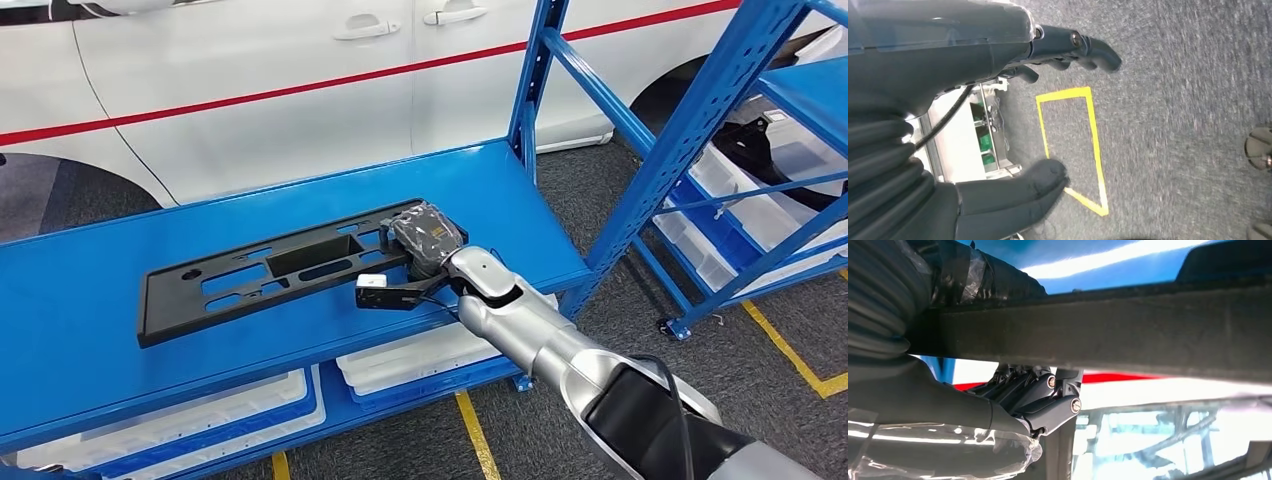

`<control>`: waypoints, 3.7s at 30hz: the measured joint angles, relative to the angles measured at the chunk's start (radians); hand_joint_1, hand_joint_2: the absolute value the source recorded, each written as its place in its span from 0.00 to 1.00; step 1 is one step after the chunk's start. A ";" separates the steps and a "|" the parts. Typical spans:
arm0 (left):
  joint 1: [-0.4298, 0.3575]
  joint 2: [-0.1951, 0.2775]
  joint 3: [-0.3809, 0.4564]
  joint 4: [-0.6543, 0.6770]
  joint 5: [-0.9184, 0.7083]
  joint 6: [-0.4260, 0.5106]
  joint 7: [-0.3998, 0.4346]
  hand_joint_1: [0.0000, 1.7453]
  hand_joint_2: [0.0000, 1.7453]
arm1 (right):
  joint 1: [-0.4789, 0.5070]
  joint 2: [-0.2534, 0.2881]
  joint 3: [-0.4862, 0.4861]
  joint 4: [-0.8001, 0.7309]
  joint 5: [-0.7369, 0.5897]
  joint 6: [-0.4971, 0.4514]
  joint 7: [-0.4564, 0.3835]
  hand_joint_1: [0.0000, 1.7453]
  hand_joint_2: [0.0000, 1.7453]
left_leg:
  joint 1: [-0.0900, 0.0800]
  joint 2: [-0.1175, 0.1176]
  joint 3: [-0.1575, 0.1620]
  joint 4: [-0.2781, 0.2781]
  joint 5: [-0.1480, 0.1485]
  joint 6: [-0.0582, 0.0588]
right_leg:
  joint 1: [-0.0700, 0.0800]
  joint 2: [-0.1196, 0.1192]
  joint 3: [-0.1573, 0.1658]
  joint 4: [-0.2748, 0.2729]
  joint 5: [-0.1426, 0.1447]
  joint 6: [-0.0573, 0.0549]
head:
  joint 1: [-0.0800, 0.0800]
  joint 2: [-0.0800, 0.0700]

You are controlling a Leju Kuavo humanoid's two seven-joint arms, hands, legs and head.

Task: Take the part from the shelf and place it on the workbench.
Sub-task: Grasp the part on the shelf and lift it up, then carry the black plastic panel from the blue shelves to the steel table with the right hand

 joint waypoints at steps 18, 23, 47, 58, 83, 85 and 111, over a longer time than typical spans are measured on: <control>-0.006 0.010 -0.033 -0.002 -0.029 0.017 0.008 0.00 1.00 | 0.059 -0.077 -0.004 -0.209 -0.007 -0.049 0.017 1.00 1.00 | -0.014 0.002 0.025 0.068 -0.103 -0.021 | 0.024 -0.005 -0.042 -0.137 0.131 -0.058 | -0.001 0.000; -0.007 0.010 -0.042 -0.002 -0.037 0.017 0.011 0.00 1.00 | 0.074 -0.092 -0.016 -0.243 -0.035 -0.049 0.005 1.00 1.00 | -0.019 0.006 0.010 0.026 -0.041 -0.006 | 0.019 -0.005 -0.049 -0.159 0.153 -0.026 | -0.003 0.000; -0.005 0.035 -0.058 -0.004 -0.058 0.031 0.003 0.00 1.00 | 0.122 -0.096 0.014 -0.426 -0.097 0.000 0.025 1.00 1.00 | 0.003 -0.001 -0.081 0.214 -0.042 -0.067 | 0.011 -0.018 -0.006 -0.165 0.112 -0.055 | -0.004 0.000; -0.014 0.036 -0.067 -0.011 -0.051 0.044 -0.004 0.00 1.00 | 0.154 -0.183 -0.027 -0.487 -0.093 0.008 0.026 1.00 1.00 | -0.011 0.004 -0.057 0.021 0.021 0.006 | 0.010 -0.007 -0.085 0.068 -0.056 -0.006 | -0.002 0.000; -0.011 0.030 -0.066 -0.017 -0.037 0.045 0.008 0.00 1.00 | 0.161 -0.215 -0.052 -0.523 -0.092 0.023 0.015 1.00 1.00 | -0.003 -0.004 0.023 0.024 -0.054 -0.037 | 0.015 -0.020 -0.012 -0.171 0.149 -0.025 | -0.003 0.000; -0.012 0.028 -0.066 -0.017 -0.037 0.045 0.008 0.00 1.00 | 0.160 -0.216 -0.052 -0.522 -0.094 0.030 0.015 1.00 1.00 | -0.002 0.001 0.004 0.021 -0.028 -0.017 | 0.012 -0.016 -0.027 -0.138 0.099 -0.017 | -0.003 0.000; -0.012 0.023 -0.066 -0.015 -0.031 0.031 0.005 0.00 1.00 | 0.138 -0.240 -0.074 -0.525 -0.097 0.046 0.016 1.00 1.00 | -0.009 -0.001 0.017 0.047 -0.052 -0.050 | 0.025 -0.019 0.001 -0.163 0.113 -0.057 | -0.004 0.000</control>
